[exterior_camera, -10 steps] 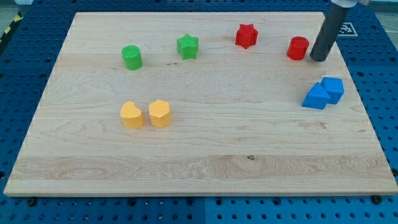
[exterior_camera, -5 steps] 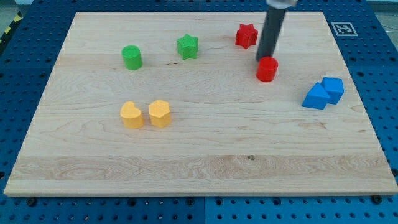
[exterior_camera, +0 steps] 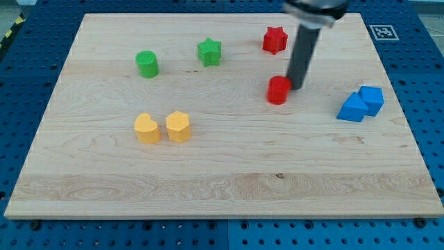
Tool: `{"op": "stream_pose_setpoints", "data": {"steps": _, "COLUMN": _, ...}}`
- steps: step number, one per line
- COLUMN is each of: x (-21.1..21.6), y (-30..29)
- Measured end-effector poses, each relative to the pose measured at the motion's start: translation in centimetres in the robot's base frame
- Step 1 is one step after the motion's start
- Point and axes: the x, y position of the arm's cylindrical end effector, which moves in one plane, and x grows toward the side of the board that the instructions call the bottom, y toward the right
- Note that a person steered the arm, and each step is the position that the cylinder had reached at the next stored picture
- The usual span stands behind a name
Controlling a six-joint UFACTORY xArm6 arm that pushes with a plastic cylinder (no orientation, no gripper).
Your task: Move the red circle into the yellow heart
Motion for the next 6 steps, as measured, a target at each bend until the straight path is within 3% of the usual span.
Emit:
{"op": "stream_pose_setpoints", "data": {"steps": 1, "x": 2.4, "y": -5.6}}
{"op": "stream_pose_setpoints", "data": {"steps": 3, "x": 2.8, "y": -0.3}}
{"op": "stream_pose_setpoints", "data": {"steps": 4, "x": 6.8, "y": -0.6}}
{"op": "stream_pose_setpoints", "data": {"steps": 6, "x": 6.4, "y": -10.5}}
